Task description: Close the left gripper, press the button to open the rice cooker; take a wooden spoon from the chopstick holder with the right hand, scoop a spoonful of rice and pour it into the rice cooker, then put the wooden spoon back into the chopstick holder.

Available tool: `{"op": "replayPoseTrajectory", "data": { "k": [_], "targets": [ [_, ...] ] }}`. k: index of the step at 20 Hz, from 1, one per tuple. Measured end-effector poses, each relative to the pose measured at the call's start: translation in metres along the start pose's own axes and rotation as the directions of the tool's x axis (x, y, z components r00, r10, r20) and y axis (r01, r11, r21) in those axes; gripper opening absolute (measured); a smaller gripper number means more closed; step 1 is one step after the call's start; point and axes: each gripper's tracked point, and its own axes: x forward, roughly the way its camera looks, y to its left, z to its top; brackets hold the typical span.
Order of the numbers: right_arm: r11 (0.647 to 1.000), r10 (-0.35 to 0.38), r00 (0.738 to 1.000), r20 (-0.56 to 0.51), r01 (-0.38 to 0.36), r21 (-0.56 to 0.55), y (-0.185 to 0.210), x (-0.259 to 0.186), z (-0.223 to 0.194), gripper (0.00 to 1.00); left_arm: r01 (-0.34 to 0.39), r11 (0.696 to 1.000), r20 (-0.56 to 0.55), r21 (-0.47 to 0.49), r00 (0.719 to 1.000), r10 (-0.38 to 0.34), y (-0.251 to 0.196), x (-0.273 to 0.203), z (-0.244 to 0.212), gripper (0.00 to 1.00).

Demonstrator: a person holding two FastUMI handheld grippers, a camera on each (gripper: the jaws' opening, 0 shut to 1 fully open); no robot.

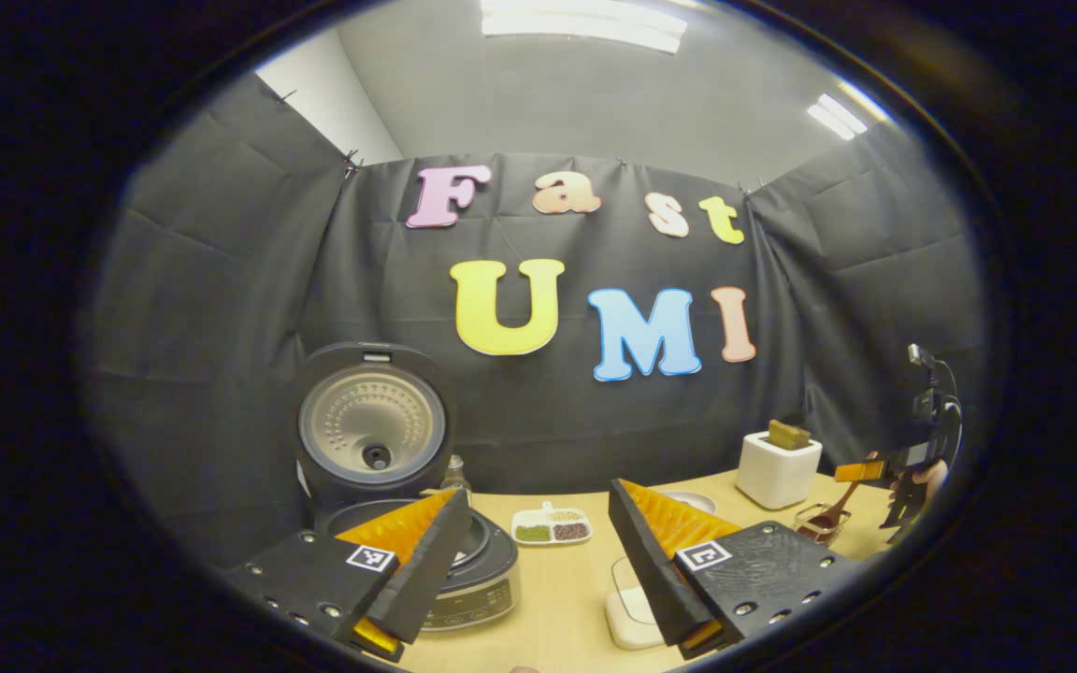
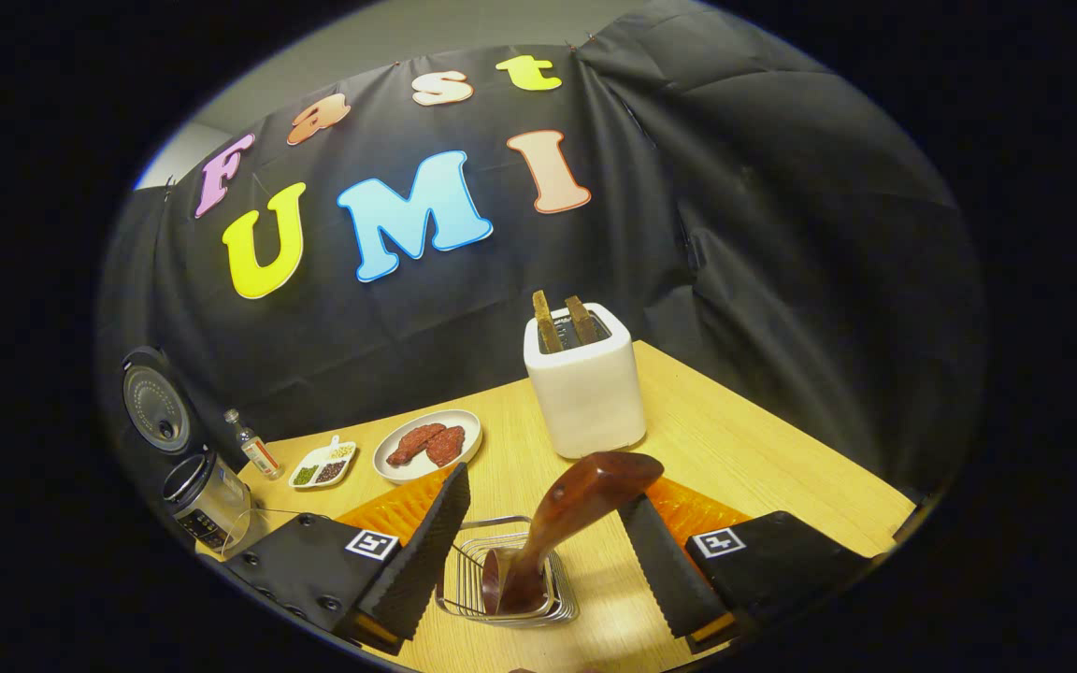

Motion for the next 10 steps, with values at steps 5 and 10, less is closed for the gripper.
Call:
{"op": "replayPoseTrajectory", "data": {
  "k": [5, 10],
  "targets": [
    [0.997, 0.052, 0.998, -0.029, -0.05, 0.062, -0.001, 0.017, -0.009, 0.94, 0.009, 0.998, -0.028, -0.055, 1.0, -0.011, -0.002, 0.001, -0.013, 0.93],
    [0.99, 0.084, 0.996, -0.02, -0.081, 0.115, 0.003, 0.03, -0.006, 0.27, 0.024, 0.996, -0.042, -0.083, 0.999, -0.027, -0.007, 0.007, -0.02, 0.93]
  ]
}}
